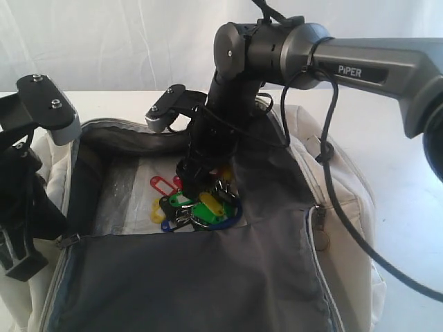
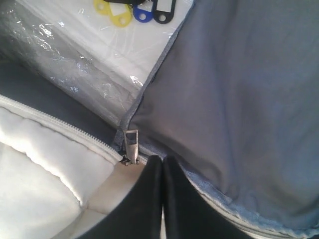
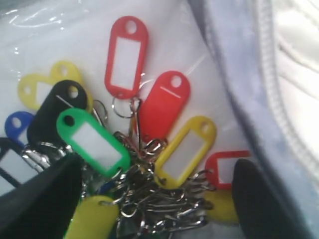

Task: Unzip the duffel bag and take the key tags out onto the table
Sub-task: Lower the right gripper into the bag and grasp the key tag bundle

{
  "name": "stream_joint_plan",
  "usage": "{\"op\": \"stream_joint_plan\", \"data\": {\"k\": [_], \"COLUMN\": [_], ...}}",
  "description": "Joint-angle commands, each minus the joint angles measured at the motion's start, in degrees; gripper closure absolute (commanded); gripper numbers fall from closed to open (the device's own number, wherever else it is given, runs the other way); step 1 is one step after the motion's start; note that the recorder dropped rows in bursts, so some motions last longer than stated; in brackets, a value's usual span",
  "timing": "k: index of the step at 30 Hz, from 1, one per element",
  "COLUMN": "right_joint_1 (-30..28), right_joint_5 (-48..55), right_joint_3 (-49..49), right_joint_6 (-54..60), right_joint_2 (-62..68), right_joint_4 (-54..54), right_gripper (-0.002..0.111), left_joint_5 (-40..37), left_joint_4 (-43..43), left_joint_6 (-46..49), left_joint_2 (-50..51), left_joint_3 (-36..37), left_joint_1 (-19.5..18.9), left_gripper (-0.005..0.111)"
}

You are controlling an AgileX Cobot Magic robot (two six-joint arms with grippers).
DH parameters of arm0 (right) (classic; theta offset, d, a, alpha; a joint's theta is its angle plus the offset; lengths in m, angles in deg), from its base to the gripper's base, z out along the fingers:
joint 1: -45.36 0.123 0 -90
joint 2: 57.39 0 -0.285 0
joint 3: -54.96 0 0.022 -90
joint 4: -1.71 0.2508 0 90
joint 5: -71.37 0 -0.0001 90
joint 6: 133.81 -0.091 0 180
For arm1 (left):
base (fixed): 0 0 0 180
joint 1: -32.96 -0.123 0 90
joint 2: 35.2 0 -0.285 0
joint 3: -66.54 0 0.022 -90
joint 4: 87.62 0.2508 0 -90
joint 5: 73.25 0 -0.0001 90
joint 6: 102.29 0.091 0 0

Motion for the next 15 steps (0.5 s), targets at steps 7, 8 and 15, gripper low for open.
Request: {"op": "stream_joint_plan", "data": {"k": [7, 8, 15], "right_joint_1": [-0.2, -0.2, 0.4], "right_joint_5": [6.8, 7.0, 8.2], "right_joint_3": [-0.4, -0.4, -0.4], "right_joint_6": [3.1, 3.1, 3.7], "right_joint_2": [4.9, 5.2, 5.7], "right_joint_4": [-5.6, -5.4, -2.4], "right_gripper": [0.04, 0.04, 0.04], "left_joint_5": [-0.1, -0.1, 0.1], "left_joint_4": [-2.0, -2.2, -2.4], "left_joint_6": [-0.3, -0.3, 0.0], "left_joint_2": [-0.4, -0.4, -0.4], "left_joint_3": [0.3, 0.3, 0.3], "left_joint_1": [-0.2, -0.2, -0.2], "left_gripper": [0.107, 0.107, 0.107]}}
